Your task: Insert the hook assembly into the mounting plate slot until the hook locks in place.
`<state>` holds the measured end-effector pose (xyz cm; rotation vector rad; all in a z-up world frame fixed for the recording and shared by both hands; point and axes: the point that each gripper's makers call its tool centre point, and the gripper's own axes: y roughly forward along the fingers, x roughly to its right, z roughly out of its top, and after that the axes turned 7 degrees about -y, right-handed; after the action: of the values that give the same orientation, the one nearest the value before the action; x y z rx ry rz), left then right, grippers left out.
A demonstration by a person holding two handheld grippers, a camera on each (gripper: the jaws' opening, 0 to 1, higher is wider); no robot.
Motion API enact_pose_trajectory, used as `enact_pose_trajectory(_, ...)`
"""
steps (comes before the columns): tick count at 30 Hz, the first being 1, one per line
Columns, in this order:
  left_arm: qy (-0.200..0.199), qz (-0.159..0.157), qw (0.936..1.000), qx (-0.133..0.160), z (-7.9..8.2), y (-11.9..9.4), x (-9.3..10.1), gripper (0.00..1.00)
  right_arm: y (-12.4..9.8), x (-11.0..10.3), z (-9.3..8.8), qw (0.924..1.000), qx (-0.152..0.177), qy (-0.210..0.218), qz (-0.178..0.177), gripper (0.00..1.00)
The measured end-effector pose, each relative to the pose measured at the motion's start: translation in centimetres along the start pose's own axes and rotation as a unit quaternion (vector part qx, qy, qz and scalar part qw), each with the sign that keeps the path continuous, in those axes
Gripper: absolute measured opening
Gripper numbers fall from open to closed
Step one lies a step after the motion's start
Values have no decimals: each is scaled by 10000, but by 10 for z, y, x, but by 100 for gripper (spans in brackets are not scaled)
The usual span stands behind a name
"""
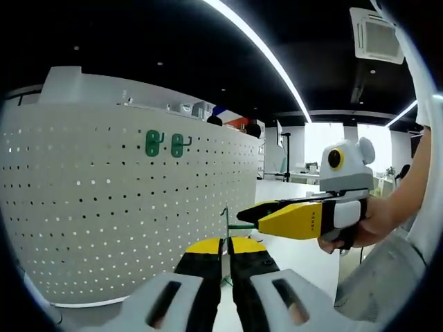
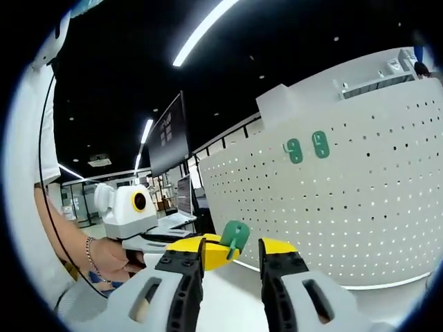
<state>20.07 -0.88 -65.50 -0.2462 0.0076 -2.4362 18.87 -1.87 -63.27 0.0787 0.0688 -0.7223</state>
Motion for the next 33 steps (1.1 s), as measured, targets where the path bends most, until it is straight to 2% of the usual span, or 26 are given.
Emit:
enact_pose_trajectory(6,13,-2,10000,9,0,1,1,3,2,-1,-1,10000,-61,20,-7,13)
enact_pose_trajectory(17,27,40,10000,15,1,1,1,3,6,0,-3,9999,-150,43,-56,5)
enact_pose_trajectory(33,-61,117,9999,75,2,0,1,3,12,2,-5,9997,-213,47,-122,3)
